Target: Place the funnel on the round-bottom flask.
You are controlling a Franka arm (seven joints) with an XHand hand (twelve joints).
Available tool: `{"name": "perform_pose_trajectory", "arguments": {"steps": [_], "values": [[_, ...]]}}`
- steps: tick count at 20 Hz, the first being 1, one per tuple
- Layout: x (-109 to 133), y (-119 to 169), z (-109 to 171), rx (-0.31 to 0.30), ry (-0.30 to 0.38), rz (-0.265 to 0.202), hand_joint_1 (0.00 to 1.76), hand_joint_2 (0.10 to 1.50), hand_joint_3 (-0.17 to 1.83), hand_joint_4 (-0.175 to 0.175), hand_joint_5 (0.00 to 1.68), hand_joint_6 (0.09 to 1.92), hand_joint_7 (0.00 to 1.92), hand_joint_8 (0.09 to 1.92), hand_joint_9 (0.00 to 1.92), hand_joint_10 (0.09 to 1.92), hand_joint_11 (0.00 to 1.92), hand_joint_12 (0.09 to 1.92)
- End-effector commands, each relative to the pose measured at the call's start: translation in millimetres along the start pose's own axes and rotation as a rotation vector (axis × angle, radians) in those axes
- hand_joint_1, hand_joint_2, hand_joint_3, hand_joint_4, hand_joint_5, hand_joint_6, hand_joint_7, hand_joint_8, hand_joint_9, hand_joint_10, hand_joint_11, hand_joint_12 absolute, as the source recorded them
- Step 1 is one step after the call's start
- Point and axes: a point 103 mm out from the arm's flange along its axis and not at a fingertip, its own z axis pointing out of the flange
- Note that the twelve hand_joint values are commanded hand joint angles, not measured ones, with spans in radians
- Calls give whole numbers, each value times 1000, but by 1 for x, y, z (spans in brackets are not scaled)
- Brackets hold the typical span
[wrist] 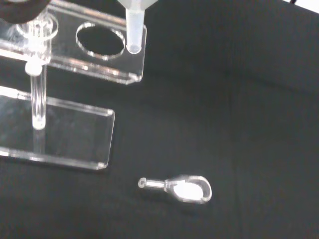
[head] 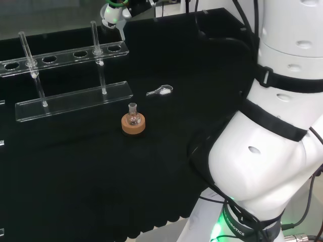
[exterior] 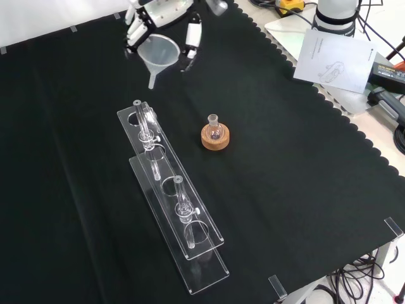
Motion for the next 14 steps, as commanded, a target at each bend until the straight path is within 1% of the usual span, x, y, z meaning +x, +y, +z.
{"name": "perform_pose_trajectory", "arguments": {"steps": [1,2,8,14], "values": [[9,-45,14,29,10,32,775,770,468,-75,685,858,821,768,1179,450,809,1106],[13,-47,15,33,12,33,775,769,469,-75,685,858,821,768,1179,450,808,1108],[13,-63,31,51,28,32,774,767,474,-74,686,857,820,768,1179,449,803,1112],[24,-68,56,93,60,35,776,765,479,-74,687,857,819,769,1178,448,798,1117]]}}
